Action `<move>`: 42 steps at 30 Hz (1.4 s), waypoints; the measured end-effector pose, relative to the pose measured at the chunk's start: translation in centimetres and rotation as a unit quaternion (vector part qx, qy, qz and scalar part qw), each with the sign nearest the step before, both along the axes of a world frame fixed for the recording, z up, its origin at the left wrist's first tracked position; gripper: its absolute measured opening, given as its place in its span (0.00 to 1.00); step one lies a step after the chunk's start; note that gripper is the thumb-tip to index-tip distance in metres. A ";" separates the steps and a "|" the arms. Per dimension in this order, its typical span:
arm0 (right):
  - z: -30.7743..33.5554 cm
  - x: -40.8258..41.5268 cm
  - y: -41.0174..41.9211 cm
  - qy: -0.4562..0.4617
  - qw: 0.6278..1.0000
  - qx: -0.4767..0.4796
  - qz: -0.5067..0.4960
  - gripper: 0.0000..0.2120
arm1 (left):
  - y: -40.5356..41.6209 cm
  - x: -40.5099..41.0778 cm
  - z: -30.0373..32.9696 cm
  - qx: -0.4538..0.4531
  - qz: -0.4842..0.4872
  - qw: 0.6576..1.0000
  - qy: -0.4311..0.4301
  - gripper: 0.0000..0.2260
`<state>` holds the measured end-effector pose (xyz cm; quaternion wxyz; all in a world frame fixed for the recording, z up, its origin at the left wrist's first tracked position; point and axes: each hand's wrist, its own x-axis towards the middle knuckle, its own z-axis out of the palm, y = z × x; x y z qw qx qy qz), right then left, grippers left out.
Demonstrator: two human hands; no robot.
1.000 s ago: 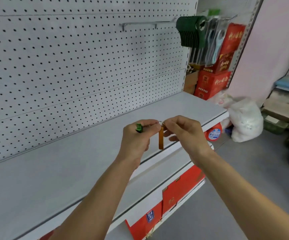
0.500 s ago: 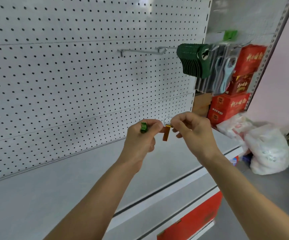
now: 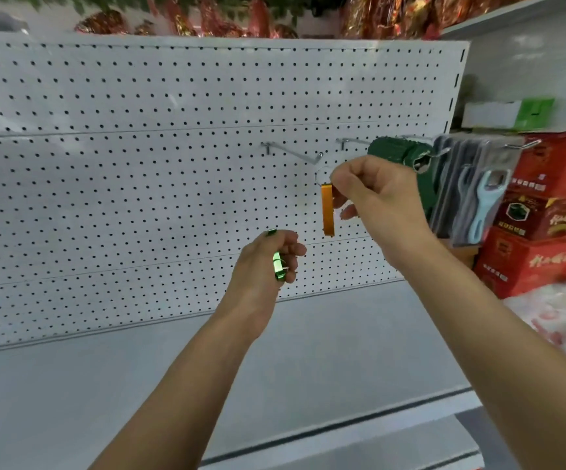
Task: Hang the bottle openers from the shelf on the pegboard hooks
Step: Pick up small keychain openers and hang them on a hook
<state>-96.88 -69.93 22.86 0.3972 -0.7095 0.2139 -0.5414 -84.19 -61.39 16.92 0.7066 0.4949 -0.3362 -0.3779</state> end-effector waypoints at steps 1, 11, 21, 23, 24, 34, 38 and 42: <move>0.5 0.2 -0.3 0.000 1.000 -0.001 0.010 0.05 | -0.1 -0.3 0.1 -0.001 0.007 1.000 -0.012 0.08; 1.3 2.3 -3.6 -0.004 0.995 0.068 0.067 0.05 | 0.1 -0.3 0.3 0.001 0.060 0.997 -0.054 0.11; 1.0 6.0 -6.9 0.027 0.993 0.101 0.046 0.05 | -0.2 1.2 0.6 0.015 0.083 0.995 -0.060 0.15; 1.0 6.7 -7.5 0.032 0.993 0.103 0.040 0.05 | -0.3 1.5 0.6 0.009 0.080 0.995 -0.057 0.15; 1.1 7.0 -7.7 0.035 0.993 0.102 0.038 0.06 | -0.4 1.6 0.6 0.007 0.079 0.995 -0.055 0.16; 1.4 8.4 -9.1 0.065 0.994 0.085 0.027 0.11 | -0.5 2.6 0.7 0.009 0.080 0.997 -0.008 0.15; 0.9 8.1 -8.7 0.047 0.995 0.090 0.018 0.05 | -0.4 2.7 1.0 0.005 0.066 0.997 0.034 0.13; -1.9 6.5 -6.2 -0.019 0.998 0.052 -0.007 0.02 | -0.2 2.6 0.8 -0.024 0.023 0.997 0.074 0.14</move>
